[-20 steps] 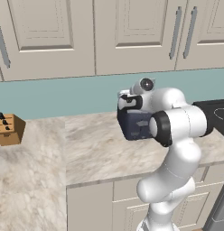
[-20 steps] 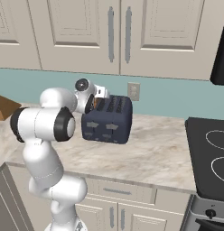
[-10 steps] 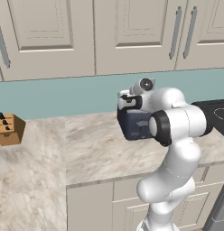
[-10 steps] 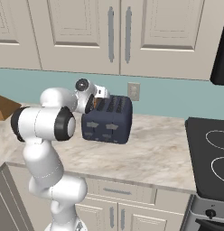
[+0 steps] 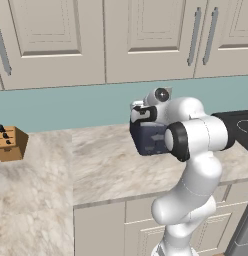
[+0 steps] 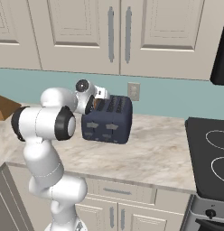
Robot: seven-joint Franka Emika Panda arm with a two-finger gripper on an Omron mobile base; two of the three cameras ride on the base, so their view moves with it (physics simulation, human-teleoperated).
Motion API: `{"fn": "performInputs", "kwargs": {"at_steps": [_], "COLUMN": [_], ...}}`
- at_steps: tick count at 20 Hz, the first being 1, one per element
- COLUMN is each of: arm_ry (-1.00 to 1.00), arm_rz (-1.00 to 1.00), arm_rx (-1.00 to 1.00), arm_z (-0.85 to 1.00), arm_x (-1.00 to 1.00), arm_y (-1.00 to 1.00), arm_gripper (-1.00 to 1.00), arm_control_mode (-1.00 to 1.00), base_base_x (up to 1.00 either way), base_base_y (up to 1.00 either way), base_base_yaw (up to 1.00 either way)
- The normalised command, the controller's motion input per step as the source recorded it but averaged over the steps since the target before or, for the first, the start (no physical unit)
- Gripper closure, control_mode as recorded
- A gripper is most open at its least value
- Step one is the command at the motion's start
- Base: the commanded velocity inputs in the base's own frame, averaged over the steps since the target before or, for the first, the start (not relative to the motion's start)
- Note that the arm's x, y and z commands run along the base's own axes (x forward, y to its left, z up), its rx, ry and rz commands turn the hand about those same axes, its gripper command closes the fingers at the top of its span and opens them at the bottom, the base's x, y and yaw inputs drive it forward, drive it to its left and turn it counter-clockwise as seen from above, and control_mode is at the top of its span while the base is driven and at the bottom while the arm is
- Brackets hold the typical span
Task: Start the toaster. Once the lever pops up, take the bread to the plate on the dining counter.
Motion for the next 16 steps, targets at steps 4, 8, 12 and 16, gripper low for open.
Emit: {"fn": "performInputs", "kwargs": {"at_steps": [4,8,12,16], "arm_ry": [0.0,0.0,0.0,0.0], "arm_rz": [0.0,0.0,0.0,0.0], "arm_rx": [0.0,0.0,0.0,0.0], "arm_z": [-0.1,-0.07,0.0,0.0], "arm_x": [0.0,0.0,0.0,0.0], "arm_y": [0.0,0.0,0.0,0.0], "arm_gripper": [-1.0,-1.0,-1.0,-1.0], "arm_control_mode": [-1.0,-1.0,-1.0,-1.0], "base_base_x": [0.0,0.0,0.0,0.0], "base_base_y": [0.0,0.0,0.0,0.0], "base_base_yaw": [0.0,0.0,0.0,0.0]}}
